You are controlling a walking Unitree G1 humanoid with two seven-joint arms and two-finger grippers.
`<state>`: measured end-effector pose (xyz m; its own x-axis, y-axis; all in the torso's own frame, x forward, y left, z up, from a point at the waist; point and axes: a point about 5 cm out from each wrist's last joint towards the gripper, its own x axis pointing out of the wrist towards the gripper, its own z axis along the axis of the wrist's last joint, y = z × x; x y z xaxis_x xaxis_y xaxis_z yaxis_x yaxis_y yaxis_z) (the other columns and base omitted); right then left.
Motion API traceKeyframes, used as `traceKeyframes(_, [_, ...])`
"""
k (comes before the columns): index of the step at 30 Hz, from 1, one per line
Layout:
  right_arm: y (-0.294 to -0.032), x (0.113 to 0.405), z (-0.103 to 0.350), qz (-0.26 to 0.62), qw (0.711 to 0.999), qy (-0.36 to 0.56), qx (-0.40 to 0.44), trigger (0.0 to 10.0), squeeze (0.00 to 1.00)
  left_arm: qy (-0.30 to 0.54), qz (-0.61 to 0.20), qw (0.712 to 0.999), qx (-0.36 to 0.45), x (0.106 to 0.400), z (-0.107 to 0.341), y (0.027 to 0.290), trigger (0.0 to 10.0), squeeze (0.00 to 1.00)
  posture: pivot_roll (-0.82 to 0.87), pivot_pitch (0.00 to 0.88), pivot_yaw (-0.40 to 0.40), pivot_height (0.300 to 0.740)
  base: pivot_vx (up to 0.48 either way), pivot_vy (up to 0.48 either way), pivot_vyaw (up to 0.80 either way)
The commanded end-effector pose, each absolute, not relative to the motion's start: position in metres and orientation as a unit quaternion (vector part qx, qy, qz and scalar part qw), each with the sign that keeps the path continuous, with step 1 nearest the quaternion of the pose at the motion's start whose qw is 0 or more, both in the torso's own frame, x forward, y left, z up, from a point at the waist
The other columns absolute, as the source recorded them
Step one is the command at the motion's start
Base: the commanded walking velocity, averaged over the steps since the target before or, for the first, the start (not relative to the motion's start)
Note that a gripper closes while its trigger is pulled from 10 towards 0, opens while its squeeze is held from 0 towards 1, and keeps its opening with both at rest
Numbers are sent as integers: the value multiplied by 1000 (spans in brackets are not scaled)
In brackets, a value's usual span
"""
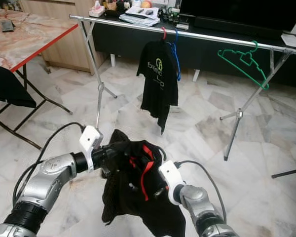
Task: Hang hanger
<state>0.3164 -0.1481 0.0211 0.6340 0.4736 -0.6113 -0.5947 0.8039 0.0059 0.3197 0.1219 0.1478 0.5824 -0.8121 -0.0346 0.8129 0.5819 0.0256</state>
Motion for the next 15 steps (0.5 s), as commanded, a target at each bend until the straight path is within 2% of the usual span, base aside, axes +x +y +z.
traceKeyframes(1, [-152, 319, 22, 272, 908, 306, -89, 0, 0, 4, -485, 874, 21, 314, 154, 116, 784, 0, -7, 130, -46, 740, 0, 0, 0])
traceKeyframes(2, [-152, 324, 29, 251, 922, 288, -59, 0, 0, 17, -496, 868, 23, 310, 149, 115, 1176, 0, -5, 126, -43, 740, 0, 0, 0])
traceKeyframes(3, [-151, 328, 33, 243, 929, 276, -42, 0, 0, 26, -497, 866, 32, 309, 145, 115, 3137, 0, -5, 126, -43, 740, 0, 0, 0])
traceKeyframes(4, [-151, 330, 35, 238, 933, 268, -32, 0, 0, 32, -498, 866, 39, 308, 143, 115, 3137, 0, -5, 126, -43, 740, 0, 0, 0])
traceKeyframes(5, [-150, 332, 38, 238, 935, 261, -22, 0, 0, 39, -495, 867, 48, 308, 140, 115, 6314, 0, -5, 123, -41, 740, 0, 0, 0])
traceKeyframes(7, [-149, 333, 40, 240, 936, 256, -14, 0, 0, 45, -490, 869, 54, 308, 137, 116, 6314, 0, -6, 121, -40, 740, 0, 0, 0])
traceKeyframes(8, [-145, 336, 45, 248, 938, 244, -5, 0, 0, 58, -480, 873, 59, 308, 133, 118, 10000, 0, -6, 120, -40, 740, 0, 0, 0])
traceKeyframes(13, [-139, 343, 56, 265, 940, 216, 12, 0, 0, 72, -468, 878, 69, 308, 128, 121, 10000, 0, -4, 117, -41, 740, 0, 0, 0])
traceKeyframes(14, [-138, 344, 58, 269, 939, 213, 15, 0, 0, 75, -467, 878, 69, 308, 128, 121, 10000, 169, -6, 117, -41, 740, 0, 0, 0])
traceKeyframes(15, [-137, 344, 58, 274, 938, 212, 13, 0, 0, 76, -466, 879, 68, 308, 127, 122, 10000, 733, -6, 117, -41, 740, 0, 0, 0])
